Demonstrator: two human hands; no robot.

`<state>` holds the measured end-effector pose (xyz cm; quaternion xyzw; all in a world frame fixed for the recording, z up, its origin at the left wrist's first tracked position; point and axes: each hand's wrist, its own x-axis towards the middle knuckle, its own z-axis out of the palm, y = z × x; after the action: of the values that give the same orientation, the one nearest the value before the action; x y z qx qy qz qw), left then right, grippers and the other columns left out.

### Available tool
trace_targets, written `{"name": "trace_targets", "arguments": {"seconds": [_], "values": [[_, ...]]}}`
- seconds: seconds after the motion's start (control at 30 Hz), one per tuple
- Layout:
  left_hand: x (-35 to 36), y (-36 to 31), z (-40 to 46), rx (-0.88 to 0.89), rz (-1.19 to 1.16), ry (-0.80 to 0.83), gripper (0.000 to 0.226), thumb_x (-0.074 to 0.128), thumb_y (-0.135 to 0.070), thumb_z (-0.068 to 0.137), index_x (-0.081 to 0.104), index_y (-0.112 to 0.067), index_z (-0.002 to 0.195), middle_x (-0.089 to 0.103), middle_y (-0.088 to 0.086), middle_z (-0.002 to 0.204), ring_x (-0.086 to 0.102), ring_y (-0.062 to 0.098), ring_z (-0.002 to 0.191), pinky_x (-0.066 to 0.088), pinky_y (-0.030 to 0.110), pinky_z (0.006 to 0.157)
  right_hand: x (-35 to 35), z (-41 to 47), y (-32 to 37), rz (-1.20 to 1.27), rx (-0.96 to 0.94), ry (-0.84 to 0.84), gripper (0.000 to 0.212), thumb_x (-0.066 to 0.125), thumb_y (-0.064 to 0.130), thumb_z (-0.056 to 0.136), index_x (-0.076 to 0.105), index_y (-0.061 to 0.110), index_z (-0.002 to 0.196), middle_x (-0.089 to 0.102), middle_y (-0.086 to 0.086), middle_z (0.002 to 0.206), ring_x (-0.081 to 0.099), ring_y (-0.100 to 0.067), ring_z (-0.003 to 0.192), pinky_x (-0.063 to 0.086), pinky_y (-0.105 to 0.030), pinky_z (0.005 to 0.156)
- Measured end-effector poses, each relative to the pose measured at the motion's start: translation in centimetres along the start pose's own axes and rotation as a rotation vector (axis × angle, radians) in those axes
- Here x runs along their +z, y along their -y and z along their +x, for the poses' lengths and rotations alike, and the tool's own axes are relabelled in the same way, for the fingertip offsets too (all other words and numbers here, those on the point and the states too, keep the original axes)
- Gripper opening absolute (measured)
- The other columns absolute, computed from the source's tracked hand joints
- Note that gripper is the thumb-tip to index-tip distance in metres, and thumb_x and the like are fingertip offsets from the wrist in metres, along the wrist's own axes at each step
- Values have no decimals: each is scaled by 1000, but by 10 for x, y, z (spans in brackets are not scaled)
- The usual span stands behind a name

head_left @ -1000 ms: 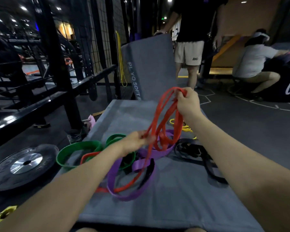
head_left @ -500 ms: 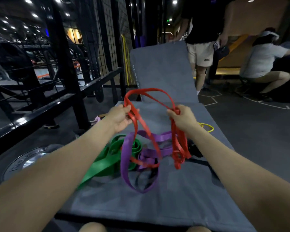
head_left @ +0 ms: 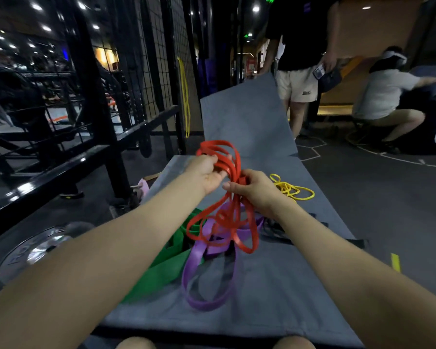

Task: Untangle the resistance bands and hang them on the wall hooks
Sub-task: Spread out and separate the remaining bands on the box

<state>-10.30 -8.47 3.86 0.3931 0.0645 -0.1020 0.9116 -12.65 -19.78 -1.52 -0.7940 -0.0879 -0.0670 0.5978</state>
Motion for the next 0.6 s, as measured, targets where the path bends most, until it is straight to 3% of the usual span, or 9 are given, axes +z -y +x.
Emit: {"name": "trace_targets", "arguments": {"seconds": [0.07,0.13,0.2,0.27,0.3,0.37,0.5,0.6], "values": [[7,11,-1,-55,12,14,24,26,0,100,49,5,101,46,25,134,43,30,133,35,47,101,-7,-2,-5,-20,30,-80,15,73,17,80,59,11,77,42,2,54,37,-4,42,33,-17,42],[10,19,2,-100,95,31,26,28,-2,100,46,0,81,49,24,132,43,29,132,34,44,105,-17,-2,-11,-28,71,-103,17,71,16,81,56,14,72,43,1,54,39,-3,40,35,-15,41],[9,23,7,-127,316,43,27,32,-10,101,47,-5,78,59,21,118,50,28,124,32,41,109,-30,0,-18,-81,112,-126,19,70,16,82,55,17,69,44,0,56,40,-9,48,38,-21,48],[6,27,10,-159,587,58,29,38,-23,100,49,-10,77,59,10,87,59,22,95,31,37,112,-45,6,-24,-76,152,-187,20,70,15,82,55,16,69,47,-4,59,43,-16,54,40,-28,55],[4,29,12,-176,704,73,31,39,-30,99,50,-11,77,56,5,81,56,16,82,32,36,110,-53,9,-27,-42,169,-210,19,69,14,83,55,15,69,49,-9,63,46,-20,58,41,-33,59],[2,35,17,-206,892,124,35,39,-38,98,53,-14,76,55,0,81,51,11,76,36,35,101,-68,15,-30,-7,185,-254,22,66,13,85,53,14,67,50,-11,64,48,-22,61,42,-37,60],[4,57,26,-130,1030,106,33,40,-33,99,52,-17,72,51,-4,77,48,7,69,40,28,75,-98,18,-37,-74,157,-386,30,60,16,89,47,13,63,43,-5,57,42,-17,51,37,-31,51],[3,78,36,-52,979,42,27,43,-24,97,48,-19,71,47,-3,71,45,8,63,39,26,71,-119,12,-45,-78,115,-425,25,57,13,91,51,13,66,48,-10,65,48,-23,61,40,-37,61]]}}
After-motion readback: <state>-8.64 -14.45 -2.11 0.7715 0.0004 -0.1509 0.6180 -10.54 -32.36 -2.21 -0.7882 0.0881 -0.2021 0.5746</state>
